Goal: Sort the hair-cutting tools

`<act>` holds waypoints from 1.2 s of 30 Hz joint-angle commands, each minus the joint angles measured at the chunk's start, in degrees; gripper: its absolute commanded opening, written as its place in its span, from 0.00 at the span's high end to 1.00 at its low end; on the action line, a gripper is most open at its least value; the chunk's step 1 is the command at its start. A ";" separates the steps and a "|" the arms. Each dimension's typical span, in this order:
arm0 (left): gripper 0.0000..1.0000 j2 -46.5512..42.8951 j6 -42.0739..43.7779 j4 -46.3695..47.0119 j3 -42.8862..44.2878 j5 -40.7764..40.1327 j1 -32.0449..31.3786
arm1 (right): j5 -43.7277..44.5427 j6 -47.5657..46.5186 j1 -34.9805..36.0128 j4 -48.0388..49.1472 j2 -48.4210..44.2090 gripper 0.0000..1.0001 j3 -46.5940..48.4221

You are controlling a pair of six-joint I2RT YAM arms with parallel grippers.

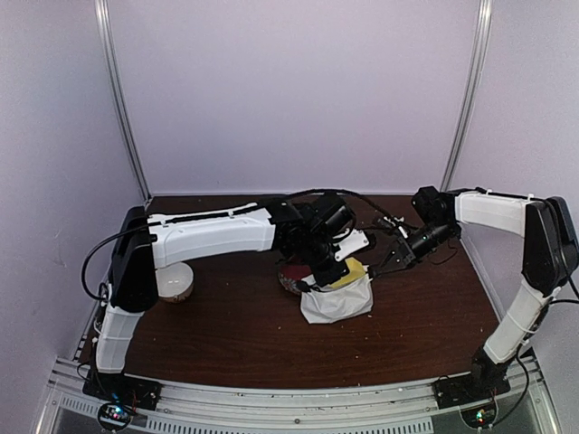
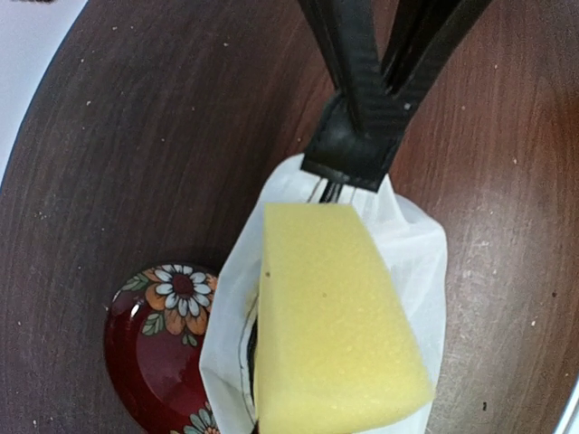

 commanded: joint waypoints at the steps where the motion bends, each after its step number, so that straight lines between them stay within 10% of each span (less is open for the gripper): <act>1: 1.00 -0.57 2.92 2.68 -2.59 -4.03 0.01 | -3.49 -0.46 -0.35 -1.02 -2.66 0.98 0.81; 14: 1.00 2.30 0.96 -0.53 -0.33 -16.02 -0.42 | -6.04 -1.55 -0.46 -1.23 -3.98 0.98 -0.31; 36: 1.00 9.51 -12.85 -2.86 6.59 -1.71 1.67 | -10.24 -2.02 -0.46 0.29 -8.92 0.96 -3.35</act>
